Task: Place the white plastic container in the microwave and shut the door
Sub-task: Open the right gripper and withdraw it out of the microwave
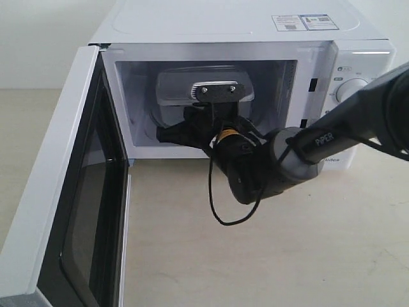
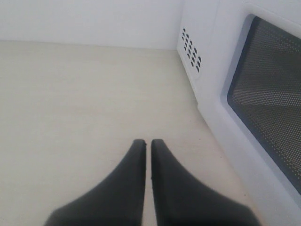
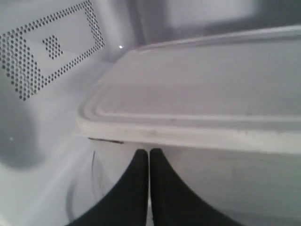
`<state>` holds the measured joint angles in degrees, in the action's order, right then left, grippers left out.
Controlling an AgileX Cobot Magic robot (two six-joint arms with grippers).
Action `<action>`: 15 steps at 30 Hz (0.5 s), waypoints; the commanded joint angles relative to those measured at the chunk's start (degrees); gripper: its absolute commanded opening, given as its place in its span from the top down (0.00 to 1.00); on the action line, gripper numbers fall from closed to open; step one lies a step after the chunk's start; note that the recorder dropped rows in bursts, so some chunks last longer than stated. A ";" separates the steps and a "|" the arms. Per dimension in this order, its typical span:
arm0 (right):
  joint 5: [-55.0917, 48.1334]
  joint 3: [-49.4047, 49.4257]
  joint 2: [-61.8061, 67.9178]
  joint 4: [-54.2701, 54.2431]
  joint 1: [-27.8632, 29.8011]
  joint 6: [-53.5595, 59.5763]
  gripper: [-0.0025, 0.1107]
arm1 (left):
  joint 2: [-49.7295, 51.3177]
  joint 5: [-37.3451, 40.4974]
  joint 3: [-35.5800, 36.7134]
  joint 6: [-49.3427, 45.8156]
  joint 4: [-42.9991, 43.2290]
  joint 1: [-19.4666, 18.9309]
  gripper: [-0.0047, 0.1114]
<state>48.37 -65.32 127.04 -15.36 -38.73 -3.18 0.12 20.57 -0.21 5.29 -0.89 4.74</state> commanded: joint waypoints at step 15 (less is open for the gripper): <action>3.81 9.43 -7.23 -4.71 -2.54 1.74 0.98 | -0.12 0.01 0.21 0.50 0.25 -0.12 0.92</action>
<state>48.31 -60.29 123.86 -17.87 -40.49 -1.63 0.12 20.57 -0.21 5.29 -0.89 4.74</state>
